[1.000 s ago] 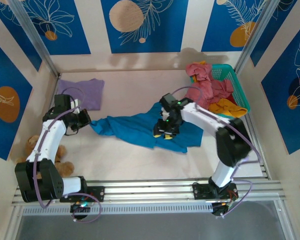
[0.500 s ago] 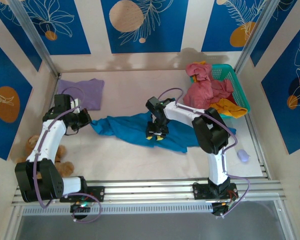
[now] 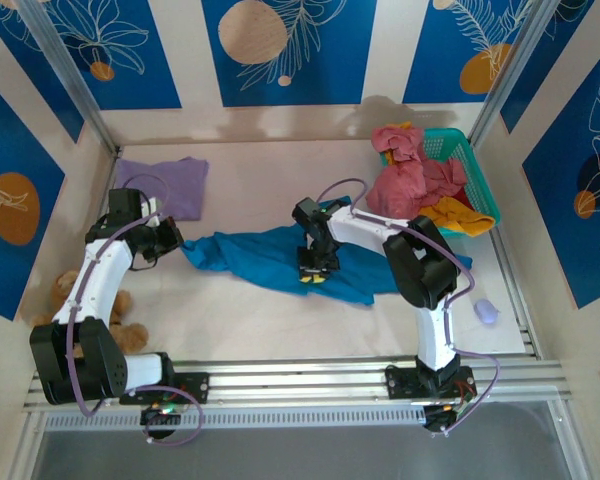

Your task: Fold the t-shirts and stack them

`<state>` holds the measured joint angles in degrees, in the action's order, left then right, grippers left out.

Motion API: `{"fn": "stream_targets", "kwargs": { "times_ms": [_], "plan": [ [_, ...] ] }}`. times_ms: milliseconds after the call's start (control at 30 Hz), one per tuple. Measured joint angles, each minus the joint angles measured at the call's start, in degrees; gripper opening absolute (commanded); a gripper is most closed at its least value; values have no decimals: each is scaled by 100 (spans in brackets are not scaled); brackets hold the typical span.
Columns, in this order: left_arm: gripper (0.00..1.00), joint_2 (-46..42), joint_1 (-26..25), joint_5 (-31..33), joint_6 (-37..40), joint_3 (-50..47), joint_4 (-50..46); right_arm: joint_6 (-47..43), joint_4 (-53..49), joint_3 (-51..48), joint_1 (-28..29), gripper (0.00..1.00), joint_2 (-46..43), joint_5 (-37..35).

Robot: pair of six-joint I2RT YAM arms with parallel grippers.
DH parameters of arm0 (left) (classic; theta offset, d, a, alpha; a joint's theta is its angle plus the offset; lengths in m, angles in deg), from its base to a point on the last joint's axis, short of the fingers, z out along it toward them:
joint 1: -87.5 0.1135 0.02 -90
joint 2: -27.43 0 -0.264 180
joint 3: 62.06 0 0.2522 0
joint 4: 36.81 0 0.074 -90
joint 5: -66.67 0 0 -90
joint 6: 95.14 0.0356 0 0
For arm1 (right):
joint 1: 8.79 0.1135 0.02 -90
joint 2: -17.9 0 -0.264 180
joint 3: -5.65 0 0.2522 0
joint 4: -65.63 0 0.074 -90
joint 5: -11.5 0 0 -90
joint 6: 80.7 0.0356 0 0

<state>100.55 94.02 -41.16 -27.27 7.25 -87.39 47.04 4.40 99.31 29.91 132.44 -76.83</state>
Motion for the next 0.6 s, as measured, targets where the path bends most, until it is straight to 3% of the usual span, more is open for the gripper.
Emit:
{"fn": "stream_targets", "kwargs": {
  "times_ms": [67, 333, 600],
  "plan": [
    [0, 0, 0, 0, -2, 0, 0, -24, -2, 4, 2, 1, -28, 22],
    [0, 0, 0, 4, 20, 621, -258, -118, -540, 247, -63, 0, -1145, -83],
    [0, 55, 0, 48, 81, 2671, -675, -208, -1071, 868, -951, 0, -2997, -197]
  ]
}}
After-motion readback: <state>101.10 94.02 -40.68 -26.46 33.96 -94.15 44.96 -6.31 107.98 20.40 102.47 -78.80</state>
